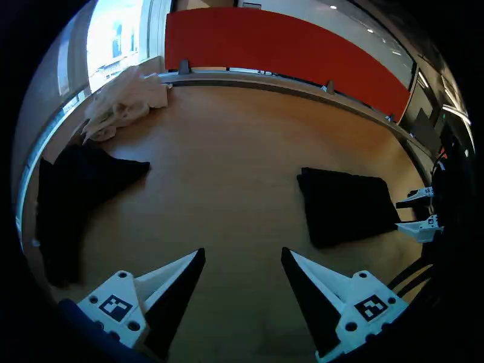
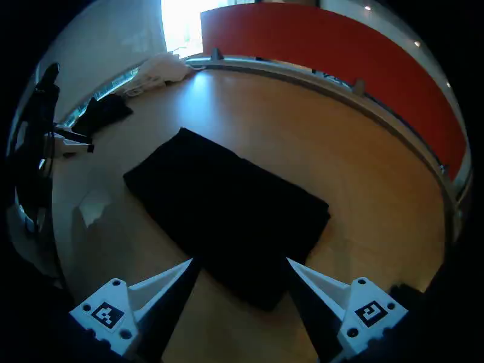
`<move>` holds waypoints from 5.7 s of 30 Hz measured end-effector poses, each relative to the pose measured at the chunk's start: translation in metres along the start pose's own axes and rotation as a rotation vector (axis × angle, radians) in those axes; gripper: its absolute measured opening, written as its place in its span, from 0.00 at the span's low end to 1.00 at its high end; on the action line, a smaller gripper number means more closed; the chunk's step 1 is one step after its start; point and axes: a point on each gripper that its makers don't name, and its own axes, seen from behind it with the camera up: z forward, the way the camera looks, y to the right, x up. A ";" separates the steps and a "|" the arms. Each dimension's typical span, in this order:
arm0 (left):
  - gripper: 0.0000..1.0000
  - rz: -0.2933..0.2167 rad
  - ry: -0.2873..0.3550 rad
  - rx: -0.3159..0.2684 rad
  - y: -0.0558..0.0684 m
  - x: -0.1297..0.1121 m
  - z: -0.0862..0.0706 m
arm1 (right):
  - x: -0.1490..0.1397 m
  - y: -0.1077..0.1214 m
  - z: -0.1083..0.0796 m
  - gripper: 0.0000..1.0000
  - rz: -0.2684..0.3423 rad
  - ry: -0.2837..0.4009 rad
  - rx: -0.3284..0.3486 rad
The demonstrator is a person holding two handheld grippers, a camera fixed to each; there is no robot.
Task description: Fold towel
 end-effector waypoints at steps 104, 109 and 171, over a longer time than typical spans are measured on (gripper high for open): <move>0.93 -0.060 0.079 0.002 -0.005 0.005 -0.041 | 0.155 -0.064 -0.017 0.03 -0.397 0.146 0.106; 0.93 -0.076 0.093 0.015 -0.009 0.003 -0.049 | 0.160 -0.093 0.006 0.03 -0.443 0.122 0.156; 0.93 -0.169 0.122 0.039 -0.014 0.003 -0.053 | 0.106 -0.132 0.053 1.00 -0.357 0.010 0.258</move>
